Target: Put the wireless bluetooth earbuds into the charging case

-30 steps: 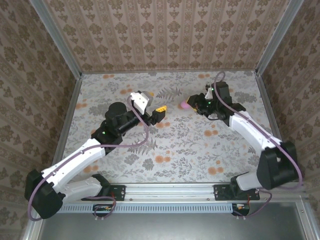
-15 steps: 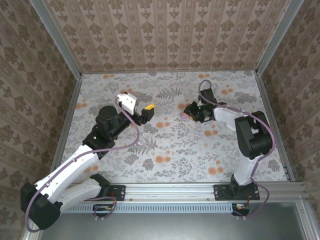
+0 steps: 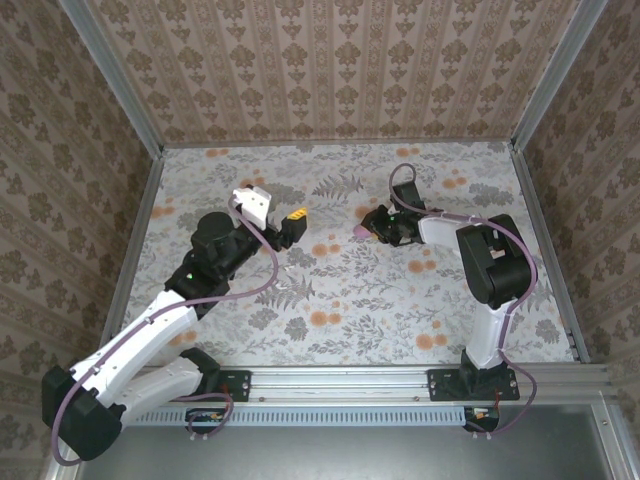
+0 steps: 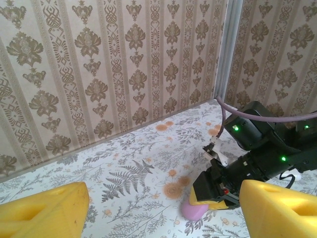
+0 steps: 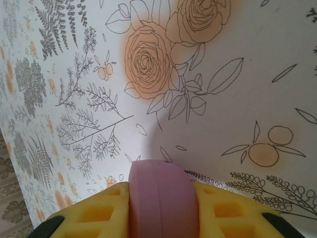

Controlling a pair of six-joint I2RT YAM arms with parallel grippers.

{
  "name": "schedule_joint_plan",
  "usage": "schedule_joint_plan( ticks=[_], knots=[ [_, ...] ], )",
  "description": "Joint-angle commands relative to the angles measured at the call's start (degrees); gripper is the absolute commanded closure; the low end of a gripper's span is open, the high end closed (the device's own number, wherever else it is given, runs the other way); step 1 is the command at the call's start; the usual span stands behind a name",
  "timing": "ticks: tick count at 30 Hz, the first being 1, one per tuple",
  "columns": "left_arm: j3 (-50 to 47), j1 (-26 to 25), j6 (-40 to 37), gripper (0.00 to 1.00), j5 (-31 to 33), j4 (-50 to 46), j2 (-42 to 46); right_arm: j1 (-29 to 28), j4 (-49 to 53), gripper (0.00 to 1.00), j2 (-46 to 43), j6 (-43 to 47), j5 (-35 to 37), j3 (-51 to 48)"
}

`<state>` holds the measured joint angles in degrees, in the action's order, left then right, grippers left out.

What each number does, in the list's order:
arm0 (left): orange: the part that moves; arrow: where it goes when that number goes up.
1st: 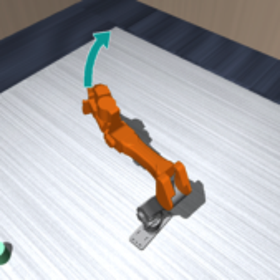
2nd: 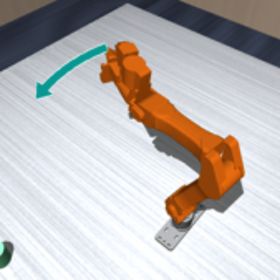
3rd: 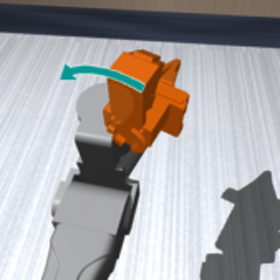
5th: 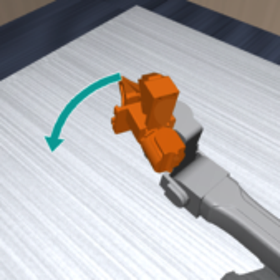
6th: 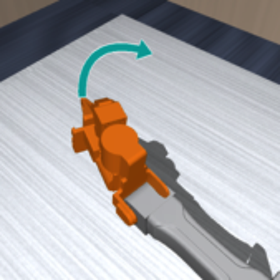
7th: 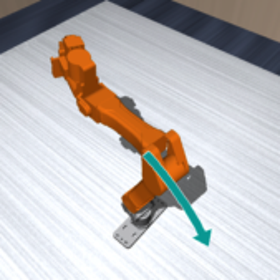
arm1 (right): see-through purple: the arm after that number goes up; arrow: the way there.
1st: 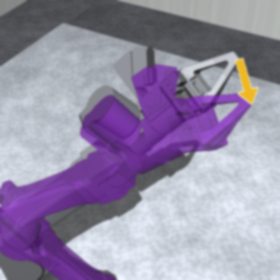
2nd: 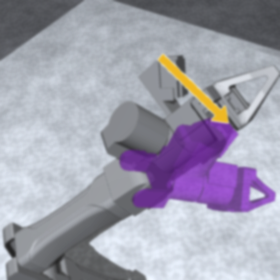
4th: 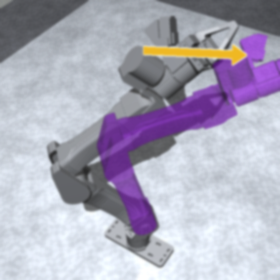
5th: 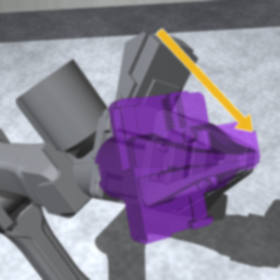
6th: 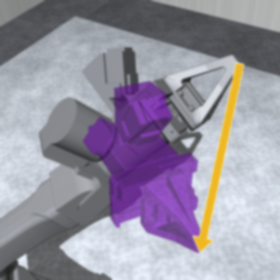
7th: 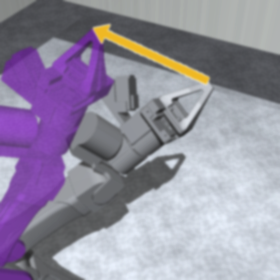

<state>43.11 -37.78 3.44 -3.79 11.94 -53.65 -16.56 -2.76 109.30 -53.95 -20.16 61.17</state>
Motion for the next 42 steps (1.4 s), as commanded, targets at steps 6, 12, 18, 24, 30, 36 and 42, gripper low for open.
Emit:
schedule_joint_plan(
  ticks=[6,12,18,24,30,36,42],
  knots=[
    [-0.5,0.6,1.8,0.19,-0.6,2.4,0.0,0.0,1.7,0.64,-0.9,1.9,0.8,-2.8],
    [-1.0,0.6,1.8,0.19,-0.8,3.2,0.6,0.7,4.2,0.60,-2.1,3.7,0.6,-2.3],
    [-1.1,0.7,2.0,0.19,-1.0,3.3,0.8,1.0,7.1,0.58,-3.7,4.8,1.2,-2.1],
    [-1.1,0.7,2.0,0.19,-0.9,3.2,1.1,1.1,10.5,0.54,-5.2,6.2,2.5,-1.8],
    [-1.3,0.8,2.1,0.19,-1.0,3.2,1.2,1.2,13.0,0.51,-5.5,7.4,3.0,-1.7],
    [-1.2,0.8,2.1,0.19,-1.0,3.2,1.3,2.2,18.9,0.43,-9.2,10.9,6.7,-0.6],
    [-1.0,0.8,2.1,0.19,-1.3,2.8,1.2,10.2,25.7,0.41,-21.1,16.4,13.6,-2.2]
  ],
)
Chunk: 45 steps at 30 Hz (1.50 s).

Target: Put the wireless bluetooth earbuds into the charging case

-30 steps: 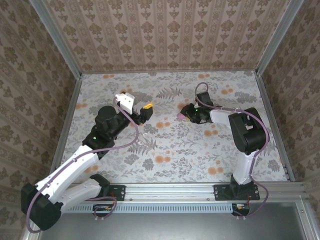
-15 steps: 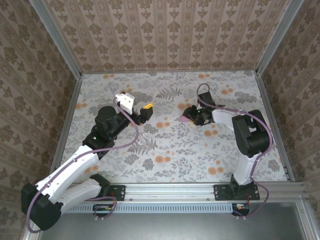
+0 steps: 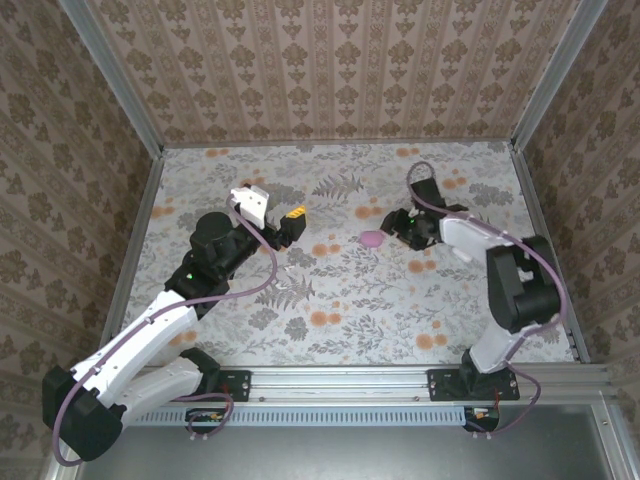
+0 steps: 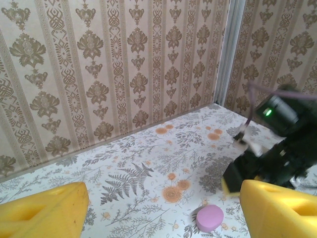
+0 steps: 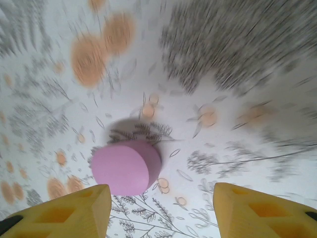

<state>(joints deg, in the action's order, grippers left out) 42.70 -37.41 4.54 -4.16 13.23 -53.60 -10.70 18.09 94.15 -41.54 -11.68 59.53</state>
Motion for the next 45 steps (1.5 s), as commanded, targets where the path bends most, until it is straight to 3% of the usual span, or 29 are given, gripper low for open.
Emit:
schedule_joint_plan(
  ticks=[1,7,11,24,29,36,45],
  knots=[
    [-0.7,0.5,1.1,0.19,-1.0,1.7,1.2,7.5,4.5,0.41,-7.7,4.4,4.4,-2.0],
    [-0.6,0.6,2.0,0.19,-2.6,2.8,-0.1,26.4,5.9,0.42,-6.1,8.0,-6.6,-3.8],
    [0.1,0.6,2.2,0.19,-3.4,2.8,-0.5,31.0,8.9,0.42,-0.8,12.8,-10.7,-0.4],
    [-0.1,0.6,2.9,0.18,-3.5,2.4,-0.6,31.0,12.3,0.41,8.2,18.5,-12.8,5.3],
    [-0.5,0.6,2.8,0.18,-3.2,3.2,-0.9,30.0,18.1,0.41,9.9,23.0,-10.8,6.9],
    [-1.0,0.6,2.7,0.18,-3.3,4.2,-1.3,27.8,22.2,0.42,7.5,24.3,-9.0,5.4],
    [-2.2,0.9,2.1,0.18,-2.8,3.5,0.3,20.9,25.5,0.43,2.0,24.7,-2.7,0.5]
  ],
)
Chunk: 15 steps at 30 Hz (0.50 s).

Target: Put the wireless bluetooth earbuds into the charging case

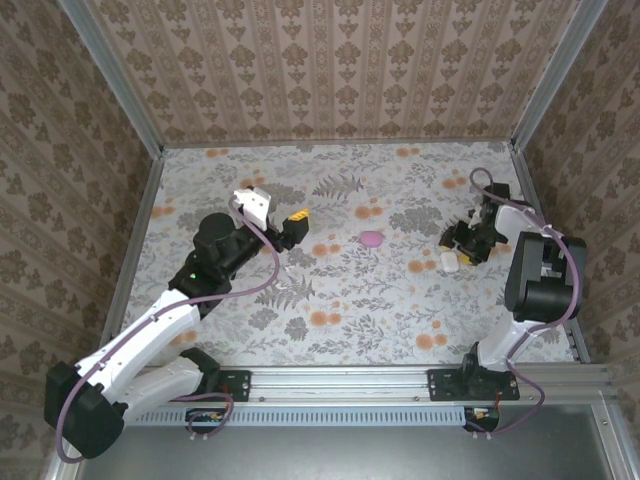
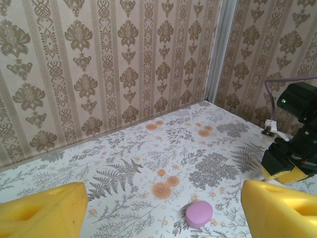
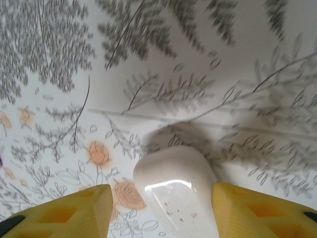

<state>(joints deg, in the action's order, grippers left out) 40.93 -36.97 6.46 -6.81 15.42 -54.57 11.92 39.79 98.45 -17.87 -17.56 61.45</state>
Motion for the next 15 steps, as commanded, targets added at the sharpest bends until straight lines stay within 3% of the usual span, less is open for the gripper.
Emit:
schedule_joint_plan(
  ticks=[1,6,15],
  knots=[
    [-0.5,0.5,0.2,0.18,-0.1,1.3,1.2,-2.7,3.9,0.42,-2.7,1.1,4.0,-1.8],
    [-0.2,0.6,0.5,0.18,-0.5,1.6,0.8,-6.6,4.5,0.39,-3.4,-1.5,13.3,-2.8],
    [0.2,0.7,1.0,0.18,-0.9,1.6,0.2,-9.5,3.1,0.36,-0.7,-5.3,15.1,-2.6]
  ],
)
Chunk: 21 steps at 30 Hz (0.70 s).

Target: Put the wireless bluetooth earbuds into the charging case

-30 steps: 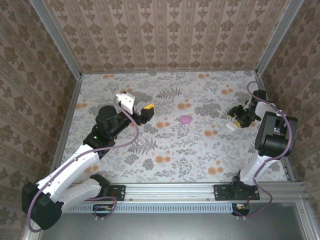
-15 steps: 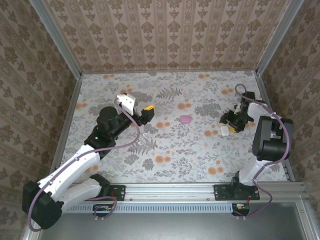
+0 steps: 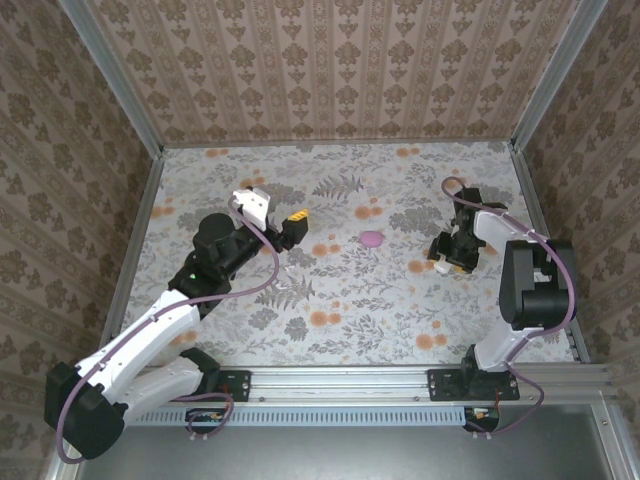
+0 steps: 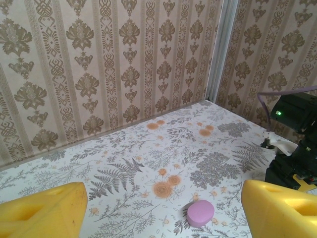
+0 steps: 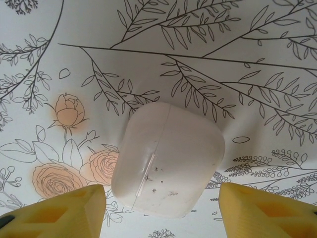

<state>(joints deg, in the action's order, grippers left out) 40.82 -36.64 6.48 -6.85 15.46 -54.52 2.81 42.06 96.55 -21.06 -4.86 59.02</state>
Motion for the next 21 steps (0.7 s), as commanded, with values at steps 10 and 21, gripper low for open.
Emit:
schedule_joint_plan(
  ticks=[10,21],
  knots=[
    [0.5,0.3,1.1,0.18,-0.7,1.4,0.1,-0.7,0.7,0.45,2.6,-3.1,2.5,0.6],
    [0.8,0.4,1.1,0.18,-1.1,1.6,-0.8,-5.5,4.2,0.52,1.6,0.0,0.8,0.3]
  ],
)
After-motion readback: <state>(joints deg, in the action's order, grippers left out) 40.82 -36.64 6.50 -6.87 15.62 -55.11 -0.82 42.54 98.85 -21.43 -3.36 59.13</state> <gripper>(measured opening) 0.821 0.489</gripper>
